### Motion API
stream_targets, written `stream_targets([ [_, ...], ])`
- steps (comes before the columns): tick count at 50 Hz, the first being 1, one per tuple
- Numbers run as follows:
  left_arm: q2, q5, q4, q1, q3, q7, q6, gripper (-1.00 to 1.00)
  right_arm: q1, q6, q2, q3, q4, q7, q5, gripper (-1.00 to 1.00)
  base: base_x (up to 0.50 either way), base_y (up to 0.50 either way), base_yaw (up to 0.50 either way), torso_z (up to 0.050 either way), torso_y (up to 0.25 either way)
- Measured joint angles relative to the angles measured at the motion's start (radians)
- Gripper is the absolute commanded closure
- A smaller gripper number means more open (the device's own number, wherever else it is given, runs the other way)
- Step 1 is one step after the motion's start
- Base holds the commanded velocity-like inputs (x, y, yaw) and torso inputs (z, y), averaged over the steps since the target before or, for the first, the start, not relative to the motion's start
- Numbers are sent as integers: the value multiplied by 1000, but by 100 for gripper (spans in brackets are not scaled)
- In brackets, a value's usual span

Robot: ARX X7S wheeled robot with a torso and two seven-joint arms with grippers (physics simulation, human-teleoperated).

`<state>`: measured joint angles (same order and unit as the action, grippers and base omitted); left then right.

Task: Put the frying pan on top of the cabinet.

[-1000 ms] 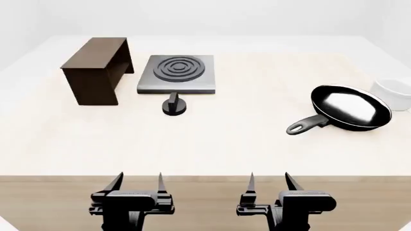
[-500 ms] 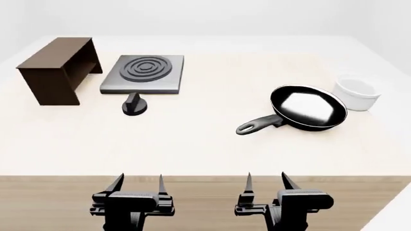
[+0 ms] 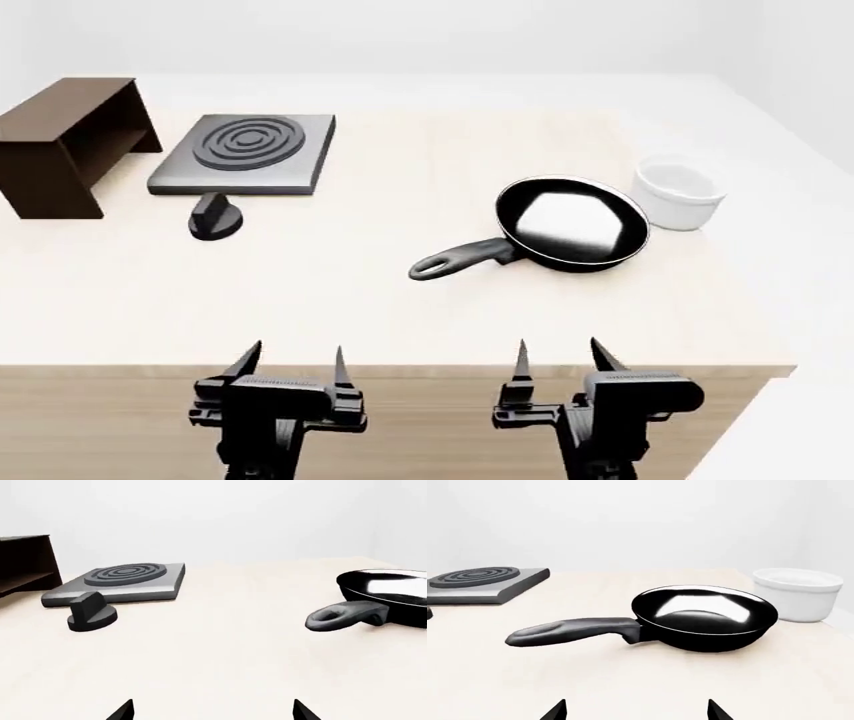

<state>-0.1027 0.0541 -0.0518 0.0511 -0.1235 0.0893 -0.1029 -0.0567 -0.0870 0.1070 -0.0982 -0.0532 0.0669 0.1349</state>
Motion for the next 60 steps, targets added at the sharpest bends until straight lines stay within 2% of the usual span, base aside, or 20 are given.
stream_targets([
  [8, -24, -7, -157, 66, -14, 13, -181, -100, -59, -157, 27, 9, -148, 26, 33, -100, 281, 0, 0, 0, 0],
  [18, -38, -10, -216, 102, -30, 24, -264, -100, -76, -212, 45, 20, -222, 37, 62, -100, 500, 0, 0, 0, 0],
  [56, -68, 1, -217, 129, -54, 53, -287, -100, -83, -183, 69, -1, -234, 43, 97, -100, 500, 0, 0, 0, 0],
  [60, -70, 5, -217, 129, -55, 55, -287, -100, -88, -183, 68, 8, -226, 70, 86, -100, 0, 0, 0, 0, 0],
])
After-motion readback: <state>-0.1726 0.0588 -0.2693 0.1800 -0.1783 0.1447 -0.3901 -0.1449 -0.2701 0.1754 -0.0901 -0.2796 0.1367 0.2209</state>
